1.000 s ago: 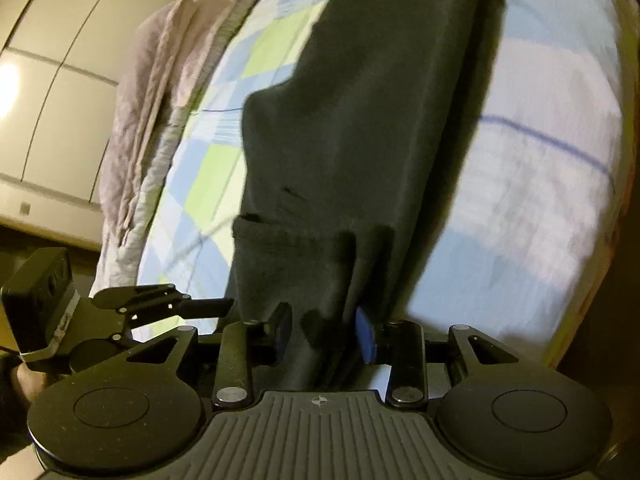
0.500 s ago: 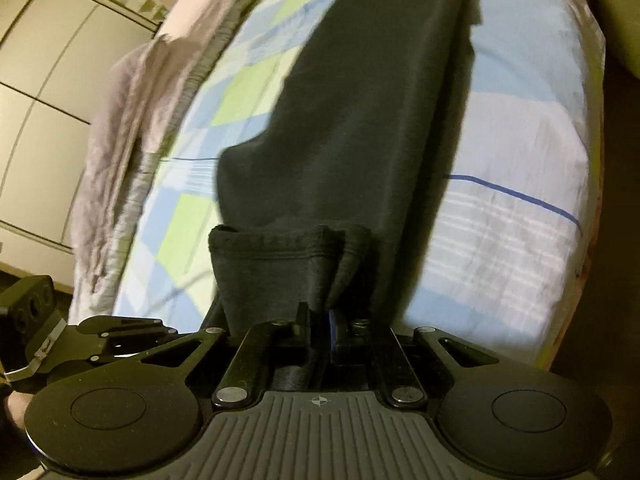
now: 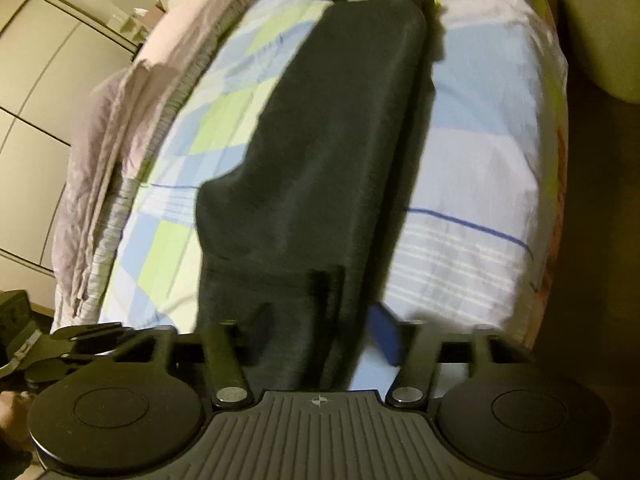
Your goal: Fold clothes
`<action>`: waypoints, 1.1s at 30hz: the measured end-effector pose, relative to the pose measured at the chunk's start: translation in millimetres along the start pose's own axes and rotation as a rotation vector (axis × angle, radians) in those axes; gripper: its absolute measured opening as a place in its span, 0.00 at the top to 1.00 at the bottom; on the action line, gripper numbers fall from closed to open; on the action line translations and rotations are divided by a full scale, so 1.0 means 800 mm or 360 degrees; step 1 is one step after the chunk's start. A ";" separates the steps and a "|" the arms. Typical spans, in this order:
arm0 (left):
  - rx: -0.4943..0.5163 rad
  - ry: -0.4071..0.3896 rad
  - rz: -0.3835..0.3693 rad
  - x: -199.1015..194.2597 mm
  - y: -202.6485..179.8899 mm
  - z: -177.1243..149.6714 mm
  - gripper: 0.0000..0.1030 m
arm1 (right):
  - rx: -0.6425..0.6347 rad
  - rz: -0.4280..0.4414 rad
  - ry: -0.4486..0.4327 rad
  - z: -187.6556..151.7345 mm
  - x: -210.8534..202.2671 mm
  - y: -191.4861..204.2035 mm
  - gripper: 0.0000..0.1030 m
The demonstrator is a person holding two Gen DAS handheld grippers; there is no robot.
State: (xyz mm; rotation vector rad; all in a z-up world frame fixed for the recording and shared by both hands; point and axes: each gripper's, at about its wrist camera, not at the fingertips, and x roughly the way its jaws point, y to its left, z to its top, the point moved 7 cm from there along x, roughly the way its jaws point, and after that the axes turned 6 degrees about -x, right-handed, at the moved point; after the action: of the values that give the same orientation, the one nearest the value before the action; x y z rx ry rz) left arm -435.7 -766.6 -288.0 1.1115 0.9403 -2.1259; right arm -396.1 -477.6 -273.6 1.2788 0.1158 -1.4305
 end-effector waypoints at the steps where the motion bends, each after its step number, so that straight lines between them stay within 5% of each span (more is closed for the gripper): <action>1: 0.0000 -0.0001 -0.0017 0.007 -0.005 0.005 0.72 | -0.0019 0.0017 0.0004 -0.002 0.000 0.005 0.43; 11: 0.0093 -0.0079 -0.0082 0.051 -0.035 0.037 0.76 | -0.0063 0.0052 0.0021 -0.018 0.033 0.016 0.43; 13: 0.0129 -0.0112 -0.0082 0.054 -0.039 0.041 0.79 | -0.0030 0.0045 0.0041 -0.016 0.045 0.008 0.59; 14: 0.0146 -0.0129 -0.0082 0.055 -0.042 0.043 0.80 | -0.0016 0.0031 0.0049 -0.014 0.047 0.003 0.77; 17: 0.0199 -0.0178 -0.0082 0.059 -0.049 0.048 0.82 | 0.0003 -0.0004 0.0059 -0.010 0.052 -0.008 0.82; 27: 0.0120 -0.0026 0.0071 0.071 -0.036 0.044 0.70 | -0.0068 -0.0041 0.0085 -0.008 0.040 -0.014 0.80; 28: 0.0135 -0.0036 0.0085 0.062 -0.036 0.044 0.70 | -0.0087 -0.0058 0.0085 -0.009 0.034 -0.010 0.77; 30: 0.0167 -0.0061 0.0110 0.036 -0.031 0.035 0.70 | -0.0122 -0.0092 0.0083 -0.014 0.020 -0.002 0.54; 33: 0.0276 -0.0077 0.0189 -0.008 -0.023 0.012 0.67 | -0.0210 -0.0090 0.0110 -0.034 -0.004 0.018 0.47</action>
State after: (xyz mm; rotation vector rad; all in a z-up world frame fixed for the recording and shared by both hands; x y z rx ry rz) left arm -450.7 -762.1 -272.8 1.1637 0.6613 -2.1578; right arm -369.6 -461.3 -274.2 1.2249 0.2903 -1.4035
